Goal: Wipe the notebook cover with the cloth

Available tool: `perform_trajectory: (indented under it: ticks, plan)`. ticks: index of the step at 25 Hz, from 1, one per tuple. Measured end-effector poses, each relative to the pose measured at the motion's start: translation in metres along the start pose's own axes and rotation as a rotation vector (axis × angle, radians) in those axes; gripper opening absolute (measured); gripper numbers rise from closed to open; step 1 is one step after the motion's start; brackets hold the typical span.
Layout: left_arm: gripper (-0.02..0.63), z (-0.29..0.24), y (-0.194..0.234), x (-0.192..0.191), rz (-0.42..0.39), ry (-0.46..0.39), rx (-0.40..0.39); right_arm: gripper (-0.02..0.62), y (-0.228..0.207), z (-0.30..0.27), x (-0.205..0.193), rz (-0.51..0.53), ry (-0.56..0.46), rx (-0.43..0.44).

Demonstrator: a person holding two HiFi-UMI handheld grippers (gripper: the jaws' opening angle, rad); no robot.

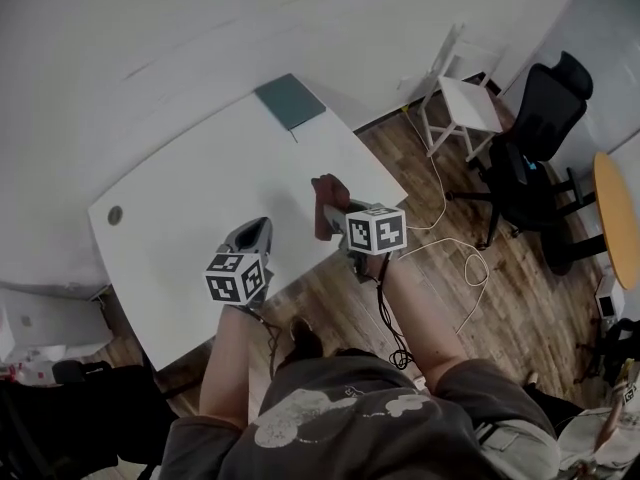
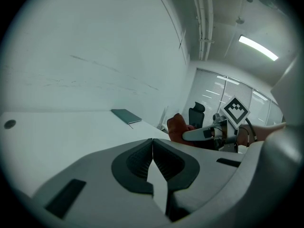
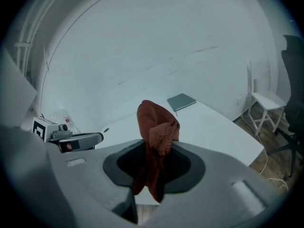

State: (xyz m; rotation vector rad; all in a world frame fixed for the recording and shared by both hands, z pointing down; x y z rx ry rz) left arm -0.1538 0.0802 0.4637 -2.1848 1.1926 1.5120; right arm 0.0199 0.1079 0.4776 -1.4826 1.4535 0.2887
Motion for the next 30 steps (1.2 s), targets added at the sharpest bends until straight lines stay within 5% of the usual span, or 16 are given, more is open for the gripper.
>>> perform_trajectory:
  ticks: [30]
  plan:
    - [0.006,0.12,-0.114,-0.048,-0.02,-0.074,0.025,0.106,0.06,0.142,-0.074,0.037,-0.069,0.06]
Point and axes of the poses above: the fingertips, and each gripper's own axes: z backward along the fingers, y to its left, x out of its top, the point moved 3 cm from there along z, backward along the fingers, and after that the axes turned 10 degrees about x, right-handed, at the moved point
